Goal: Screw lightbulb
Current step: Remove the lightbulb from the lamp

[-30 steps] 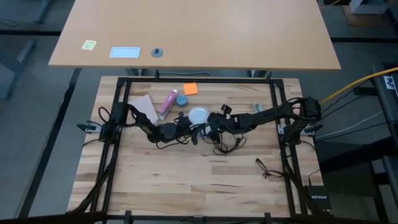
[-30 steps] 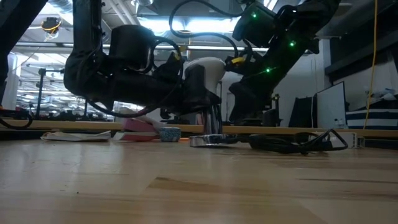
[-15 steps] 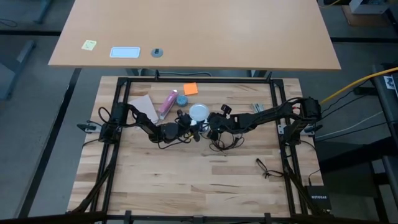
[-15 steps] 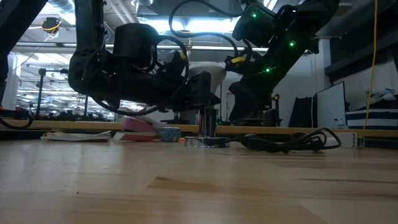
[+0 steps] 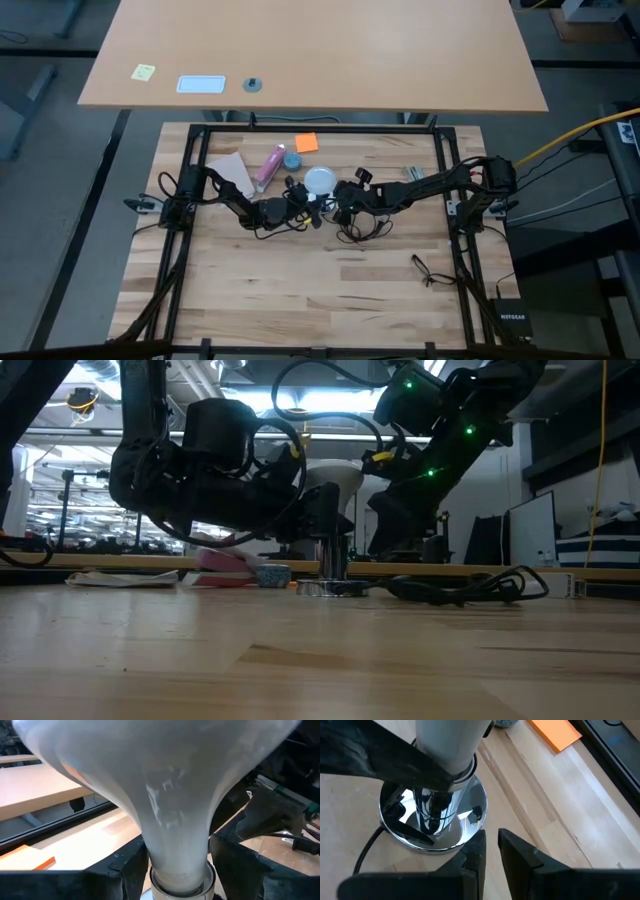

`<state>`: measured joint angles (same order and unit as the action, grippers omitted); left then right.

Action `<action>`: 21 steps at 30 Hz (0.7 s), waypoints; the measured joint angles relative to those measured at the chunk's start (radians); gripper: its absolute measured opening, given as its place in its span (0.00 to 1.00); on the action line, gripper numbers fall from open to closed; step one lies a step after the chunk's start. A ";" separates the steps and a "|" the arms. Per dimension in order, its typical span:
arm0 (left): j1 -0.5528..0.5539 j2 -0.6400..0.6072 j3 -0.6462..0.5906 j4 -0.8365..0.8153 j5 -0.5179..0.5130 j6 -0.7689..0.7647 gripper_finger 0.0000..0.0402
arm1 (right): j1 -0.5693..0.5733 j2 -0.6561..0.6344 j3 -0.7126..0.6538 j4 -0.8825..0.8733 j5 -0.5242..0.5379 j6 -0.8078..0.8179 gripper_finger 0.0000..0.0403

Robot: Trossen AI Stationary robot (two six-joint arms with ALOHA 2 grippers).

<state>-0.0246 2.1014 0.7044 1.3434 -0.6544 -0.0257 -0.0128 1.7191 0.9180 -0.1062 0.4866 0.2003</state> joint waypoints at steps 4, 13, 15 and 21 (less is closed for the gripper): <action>0.000 0.000 0.000 -0.001 0.000 -0.013 0.50 | -0.001 0.000 0.000 0.000 0.002 0.000 0.15; 0.000 0.000 0.000 0.095 -0.005 -0.068 0.50 | -0.002 0.000 0.000 -0.004 0.044 -0.001 0.15; 0.000 0.000 0.000 0.105 -0.004 -0.067 0.50 | -0.002 0.000 0.000 -0.010 0.044 -0.001 0.15; -0.002 0.000 0.000 0.103 -0.004 -0.065 0.47 | -0.002 0.000 0.000 -0.024 0.044 -0.001 0.15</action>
<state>-0.0265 2.1010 0.7044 1.4460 -0.6582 -0.0905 -0.0143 1.7188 0.9176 -0.1307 0.5309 0.1997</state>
